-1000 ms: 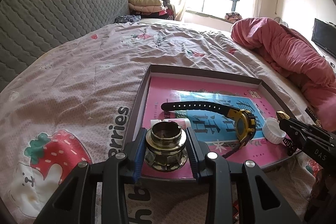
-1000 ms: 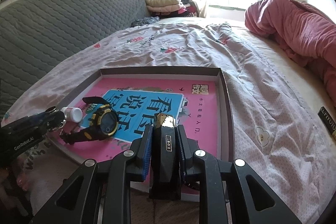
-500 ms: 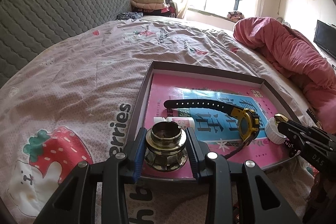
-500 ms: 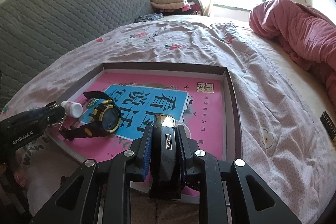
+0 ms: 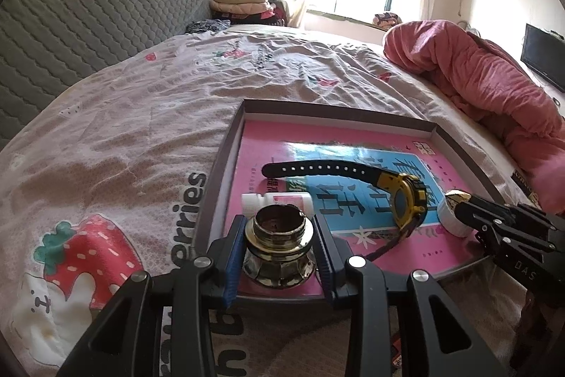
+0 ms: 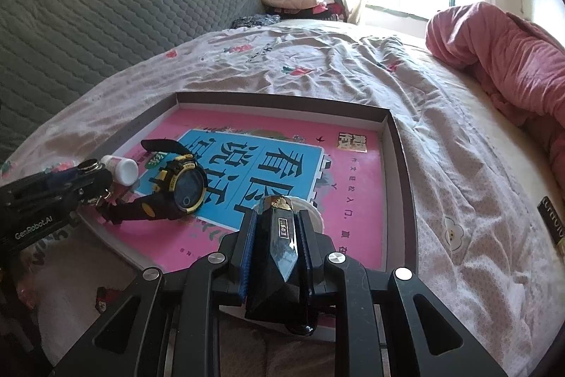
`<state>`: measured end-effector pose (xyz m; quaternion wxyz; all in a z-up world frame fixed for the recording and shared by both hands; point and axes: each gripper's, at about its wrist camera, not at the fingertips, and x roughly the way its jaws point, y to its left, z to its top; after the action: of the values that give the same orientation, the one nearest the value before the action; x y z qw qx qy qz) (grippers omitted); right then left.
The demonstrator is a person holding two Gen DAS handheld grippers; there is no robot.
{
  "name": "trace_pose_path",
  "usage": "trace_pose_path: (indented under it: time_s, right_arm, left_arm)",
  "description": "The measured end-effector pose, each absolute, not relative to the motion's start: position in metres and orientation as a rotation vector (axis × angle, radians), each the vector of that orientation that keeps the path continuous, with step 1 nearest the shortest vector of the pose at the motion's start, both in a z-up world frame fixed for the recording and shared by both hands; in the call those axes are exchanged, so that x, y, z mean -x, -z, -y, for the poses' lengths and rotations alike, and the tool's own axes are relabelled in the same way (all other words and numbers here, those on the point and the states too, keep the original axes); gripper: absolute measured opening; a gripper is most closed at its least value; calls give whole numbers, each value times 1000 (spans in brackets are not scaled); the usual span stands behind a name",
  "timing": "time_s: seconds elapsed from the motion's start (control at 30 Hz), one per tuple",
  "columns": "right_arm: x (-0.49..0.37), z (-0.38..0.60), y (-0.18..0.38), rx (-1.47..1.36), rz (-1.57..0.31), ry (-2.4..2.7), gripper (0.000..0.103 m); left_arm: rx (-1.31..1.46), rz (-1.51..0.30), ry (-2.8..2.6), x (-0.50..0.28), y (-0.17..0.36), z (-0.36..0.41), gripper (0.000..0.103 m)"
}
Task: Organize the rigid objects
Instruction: 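Lower the black bottle into the tray with the right tool while the left tool holds the ring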
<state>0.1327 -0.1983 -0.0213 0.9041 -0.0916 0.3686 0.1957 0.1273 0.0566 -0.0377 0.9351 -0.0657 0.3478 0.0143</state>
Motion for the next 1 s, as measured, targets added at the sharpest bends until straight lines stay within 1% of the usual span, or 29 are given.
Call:
trace_pose_path:
  time_s: [0.37, 0.53, 0.63, 0.67, 0.73, 0.77, 0.8, 1.0]
  right_arm:
    - [-132, 197, 21, 222, -763, -381, 22]
    - [-132, 196, 21, 216, -763, -384, 25]
    - [-131, 196, 20, 215, -758, -384, 29]
    - [-130, 196, 19, 213, -755, -383, 31]
    - [-129, 196, 17, 203, -744, -386, 40]
    - [-129, 196, 16, 202, -737, -383, 49]
    - [-128, 197, 15, 200, -734, -381, 56]
    - [-128, 201, 13, 182, -728, -371, 56]
  left_arm:
    - [138, -715, -42, -128, 38, -57, 37]
    - [152, -709, -71, -128, 37, -63, 37]
    - [146, -710, -76, -127, 37, -63, 37]
    - [142, -710, -78, -128, 38, -63, 37]
    - [138, -712, -79, -129, 38, -64, 37]
    - [141, -712, -73, -129, 38, -64, 37]
    - [143, -714, -67, -130, 39, -64, 37]
    - [92, -747, -49, -139, 44, -53, 37]
